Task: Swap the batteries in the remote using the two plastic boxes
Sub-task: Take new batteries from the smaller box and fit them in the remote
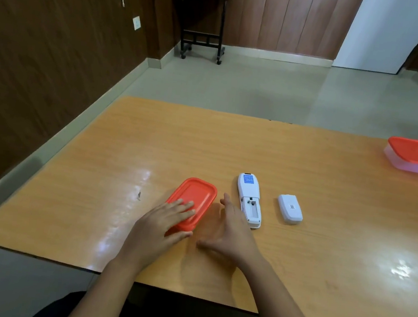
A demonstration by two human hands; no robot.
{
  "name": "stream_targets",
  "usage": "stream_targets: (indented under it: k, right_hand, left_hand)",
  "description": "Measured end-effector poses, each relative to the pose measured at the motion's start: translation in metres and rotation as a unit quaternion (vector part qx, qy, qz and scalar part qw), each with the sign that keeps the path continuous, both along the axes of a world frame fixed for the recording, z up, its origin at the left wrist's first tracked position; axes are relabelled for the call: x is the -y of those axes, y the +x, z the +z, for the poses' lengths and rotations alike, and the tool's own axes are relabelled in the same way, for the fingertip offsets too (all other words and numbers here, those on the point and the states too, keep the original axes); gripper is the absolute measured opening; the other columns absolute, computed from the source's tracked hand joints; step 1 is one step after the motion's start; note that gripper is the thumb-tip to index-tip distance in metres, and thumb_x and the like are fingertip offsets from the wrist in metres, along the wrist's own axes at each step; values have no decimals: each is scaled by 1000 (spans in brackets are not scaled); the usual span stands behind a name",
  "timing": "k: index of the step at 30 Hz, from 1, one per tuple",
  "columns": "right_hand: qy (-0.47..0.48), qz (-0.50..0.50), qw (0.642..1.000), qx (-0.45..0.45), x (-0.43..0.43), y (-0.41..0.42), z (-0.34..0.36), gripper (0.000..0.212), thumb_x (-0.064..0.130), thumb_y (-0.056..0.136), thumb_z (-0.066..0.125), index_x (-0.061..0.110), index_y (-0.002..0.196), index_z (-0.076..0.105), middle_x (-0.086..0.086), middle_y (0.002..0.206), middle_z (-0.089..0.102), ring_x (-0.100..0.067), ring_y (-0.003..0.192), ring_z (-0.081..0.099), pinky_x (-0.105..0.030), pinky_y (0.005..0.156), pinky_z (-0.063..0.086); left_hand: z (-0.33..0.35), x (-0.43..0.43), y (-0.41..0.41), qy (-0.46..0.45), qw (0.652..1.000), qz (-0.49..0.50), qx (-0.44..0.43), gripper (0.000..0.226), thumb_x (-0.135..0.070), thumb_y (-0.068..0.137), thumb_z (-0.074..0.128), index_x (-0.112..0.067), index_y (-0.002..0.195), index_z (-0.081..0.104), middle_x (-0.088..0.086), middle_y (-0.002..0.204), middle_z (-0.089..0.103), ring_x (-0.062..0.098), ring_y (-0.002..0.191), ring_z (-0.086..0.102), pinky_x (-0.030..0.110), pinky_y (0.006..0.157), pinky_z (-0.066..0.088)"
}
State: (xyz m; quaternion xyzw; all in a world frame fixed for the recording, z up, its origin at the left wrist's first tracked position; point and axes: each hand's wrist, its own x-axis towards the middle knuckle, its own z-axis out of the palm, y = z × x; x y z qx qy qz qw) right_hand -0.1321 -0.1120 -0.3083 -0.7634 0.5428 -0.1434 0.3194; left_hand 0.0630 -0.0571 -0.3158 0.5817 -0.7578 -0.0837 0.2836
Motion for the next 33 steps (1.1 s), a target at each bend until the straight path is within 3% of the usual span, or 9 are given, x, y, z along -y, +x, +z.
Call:
stream_targets:
  k: [5,9,15,19,22,24,27,31,33]
  right_hand:
    - [-28,-19,999,23,-2,12,-8,135,69,43,72,13,151,13,-3,142,43,-19,132,39,-34,110,32]
    - [-58,-60,996,38,-6,21,-12,124,74,46,53,14,149,19,-1,143,43,-17,134,38,-36,113,28]
    - [-60,-97,986,123,-4,22,-5,108,63,45,68,23,140,35,3,126,56,-15,118,52,-37,102,42]
    - [-46,-90,985,140,-4,21,-4,107,62,40,80,31,134,41,14,123,58,-6,114,55,-38,97,47]
    - [-50,-83,984,150,-7,20,1,101,62,41,81,34,130,43,17,119,60,-3,111,57,-37,95,49]
    - [-63,-66,986,138,-11,19,4,105,67,44,76,32,135,39,14,124,58,-6,116,55,-36,99,46]
    - [-77,-49,991,102,-16,18,6,117,74,44,69,30,144,28,11,133,53,-9,124,50,-35,105,40]
    - [-83,-48,993,64,-17,21,5,106,70,44,69,29,136,36,7,126,56,-13,120,52,-35,102,41]
    - [-74,-44,995,43,-17,22,3,114,72,42,67,26,140,32,7,133,50,-13,127,45,-33,107,35]
  left_hand:
    - [-3,4,-14,-48,998,-18,-32,47,-47,89,53,-24,128,60,-11,137,55,3,130,46,35,107,41]
    - [-2,4,-21,-55,997,-18,-49,49,-51,91,47,-21,125,63,-6,132,60,7,127,51,36,104,45]
    - [0,8,-22,-101,993,-21,-52,42,-44,92,50,-17,118,68,-1,121,68,12,116,61,36,95,52]
    - [3,10,-24,-104,985,13,-137,45,-47,93,46,-14,112,70,-1,111,72,8,106,66,30,87,55]
    - [7,12,-26,-117,977,47,-172,46,-51,93,43,-18,107,72,1,91,76,7,79,71,24,65,56]
    - [15,16,-23,-126,950,112,-261,45,-54,93,41,-21,100,71,-1,72,72,0,62,65,21,53,48]
    - [22,24,-12,-123,890,215,-382,34,-43,95,45,-19,92,68,-9,73,66,-11,67,61,12,59,47]
    - [16,31,-8,-74,803,323,-495,37,-35,99,44,-9,84,67,-3,68,62,8,64,58,19,59,48]
    - [7,35,1,-66,752,371,-541,35,-35,98,43,-11,92,67,6,81,67,23,78,63,35,74,55]
